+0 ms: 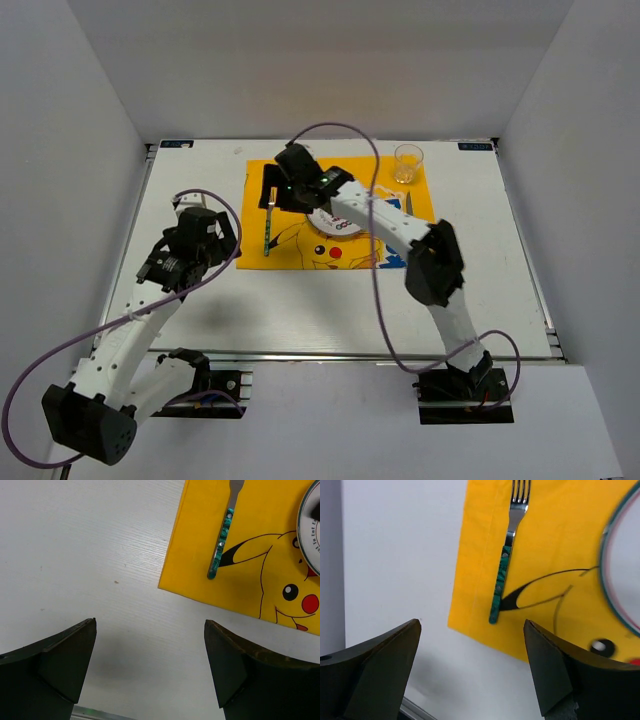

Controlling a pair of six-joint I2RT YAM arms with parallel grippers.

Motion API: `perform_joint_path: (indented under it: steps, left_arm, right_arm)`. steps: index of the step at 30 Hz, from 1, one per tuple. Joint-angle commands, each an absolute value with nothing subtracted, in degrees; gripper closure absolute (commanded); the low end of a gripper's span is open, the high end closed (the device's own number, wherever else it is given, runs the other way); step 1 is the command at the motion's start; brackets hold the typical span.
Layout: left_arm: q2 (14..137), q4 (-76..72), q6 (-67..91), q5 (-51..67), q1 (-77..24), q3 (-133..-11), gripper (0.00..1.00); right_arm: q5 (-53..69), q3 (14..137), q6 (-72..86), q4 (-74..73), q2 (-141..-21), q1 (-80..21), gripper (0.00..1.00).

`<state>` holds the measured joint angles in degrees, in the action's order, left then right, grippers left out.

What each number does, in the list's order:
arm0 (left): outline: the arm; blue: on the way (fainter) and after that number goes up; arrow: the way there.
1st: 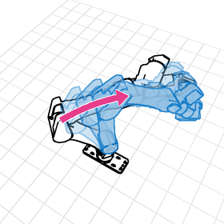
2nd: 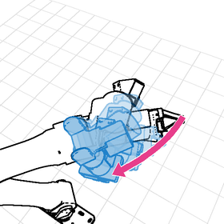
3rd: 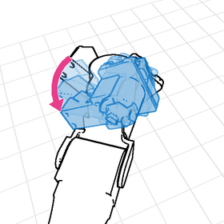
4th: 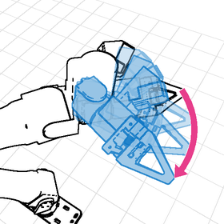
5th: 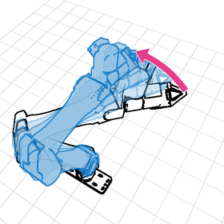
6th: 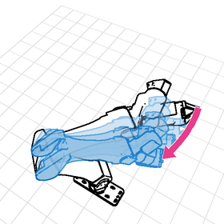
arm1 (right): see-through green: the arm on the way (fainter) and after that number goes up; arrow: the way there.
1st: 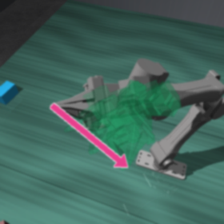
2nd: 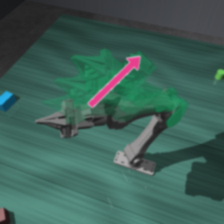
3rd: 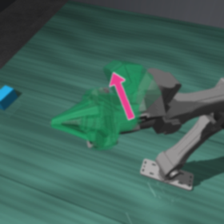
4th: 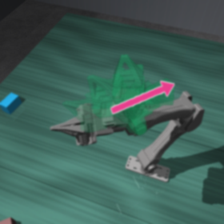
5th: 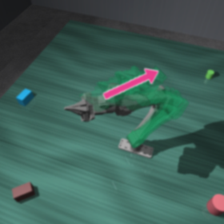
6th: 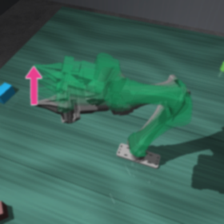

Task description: Set the dinner table for one person

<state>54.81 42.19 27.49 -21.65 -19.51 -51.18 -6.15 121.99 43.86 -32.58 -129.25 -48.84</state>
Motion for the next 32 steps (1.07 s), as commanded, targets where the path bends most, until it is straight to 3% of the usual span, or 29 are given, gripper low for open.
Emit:
perform_joint_path:
  steps: [1, 5, 8, 16, 21, 32]
  left_arm:
    - [53.17, 45.25, 28.39, -24.17, -18.81, -54.57, 0.02]
    - [53.18, 52.27, 29.0, -25.83, -18.81, -60.98, 0.02]
    - [53.0, 57.98, 29.53, -27.59, -18.81, -67.48, 0.02]
    - [50.45, 69.77, 30.5, -28.47, -18.81, -77.51, 0.02]
    - [48.25, 75.32, 30.94, -28.3, -18.81, -80.59, 0.02]
    - [48.25, 75.67, 29.97, -28.83, -18.81, -80.51, 0.02]
  right_arm:
    - [-12.74, 112.46, 32.81, -32.62, -112.28, -47.99, 0.11]
    - [-27.8, 90.5, 24.27, -38.13, -92.09, -48.08, 0.11]
    - [-36.52, 81.95, 22.68, -45.68, -79.4, -47.99, 0.11]
    - [-43.41, 78.92, 25.31, -62.12, -52.59, -47.9, 0.11]
    - [-46.93, 82.18, 27.77, -72.68, -47.38, -47.9, 0.11]
    - [-47.9, 80.59, 28.92, -72.86, -43.94, -47.9, 0.11]
